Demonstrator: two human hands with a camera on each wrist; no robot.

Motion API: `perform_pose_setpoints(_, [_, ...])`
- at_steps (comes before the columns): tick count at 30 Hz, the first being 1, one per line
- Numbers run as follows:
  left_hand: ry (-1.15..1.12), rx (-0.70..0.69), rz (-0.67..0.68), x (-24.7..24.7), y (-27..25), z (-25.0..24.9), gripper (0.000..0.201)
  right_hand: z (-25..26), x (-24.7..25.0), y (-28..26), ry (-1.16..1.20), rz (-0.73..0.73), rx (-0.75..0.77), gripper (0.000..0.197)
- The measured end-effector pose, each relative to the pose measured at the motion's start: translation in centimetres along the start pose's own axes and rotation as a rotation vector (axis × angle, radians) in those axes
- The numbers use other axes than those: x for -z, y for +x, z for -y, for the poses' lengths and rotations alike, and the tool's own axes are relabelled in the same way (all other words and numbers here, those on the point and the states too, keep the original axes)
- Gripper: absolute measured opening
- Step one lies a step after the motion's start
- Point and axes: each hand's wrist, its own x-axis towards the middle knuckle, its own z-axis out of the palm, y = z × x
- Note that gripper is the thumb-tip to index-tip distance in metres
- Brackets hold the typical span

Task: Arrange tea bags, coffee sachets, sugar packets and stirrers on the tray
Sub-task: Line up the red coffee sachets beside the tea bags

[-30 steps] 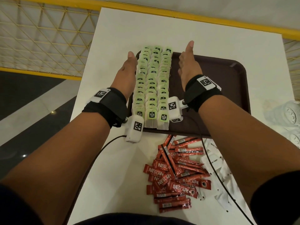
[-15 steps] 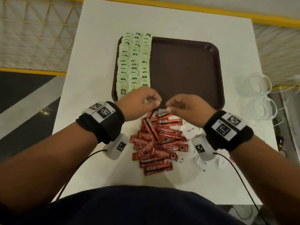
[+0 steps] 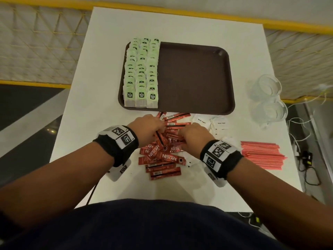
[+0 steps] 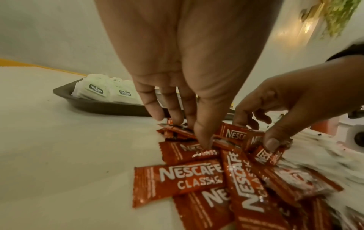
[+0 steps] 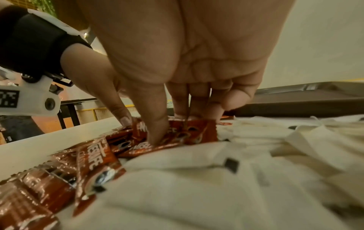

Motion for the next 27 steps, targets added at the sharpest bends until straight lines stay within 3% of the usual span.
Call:
perform_pose_setpoints(6, [0.046,0.078,-0.011,-0.3,0.1,0.0,0.024,-0.5,-0.2,0.1,0.073,-0.012,-0.016,0.017])
perform_pose_setpoints(11, [-0.062,0.141,-0.04,0.3,-0.2,0.7,0.017,-1.1,0.2,0.4,0.134,-0.046,-0.037,0.016])
perform_pose_setpoints(17, [-0.389,0.226,-0.209,1.8,-1.2,0.8,0.01,-1.7,2.4,0.1,0.339,-0.193,-0.027,0.019])
perform_pose_setpoints(23, [-0.848,0.202,-0.367,5.1,-0.2,-0.7,0.011,-1.3,6.9,0.0,0.783,-0.284,0.001,0.012])
perform_pose_setpoints(27, [-1.217,0.187,-0.461,7.3,0.7,-2.0,0.015,-0.1,9.6,0.6,1.133,-0.236,0.005,0.018])
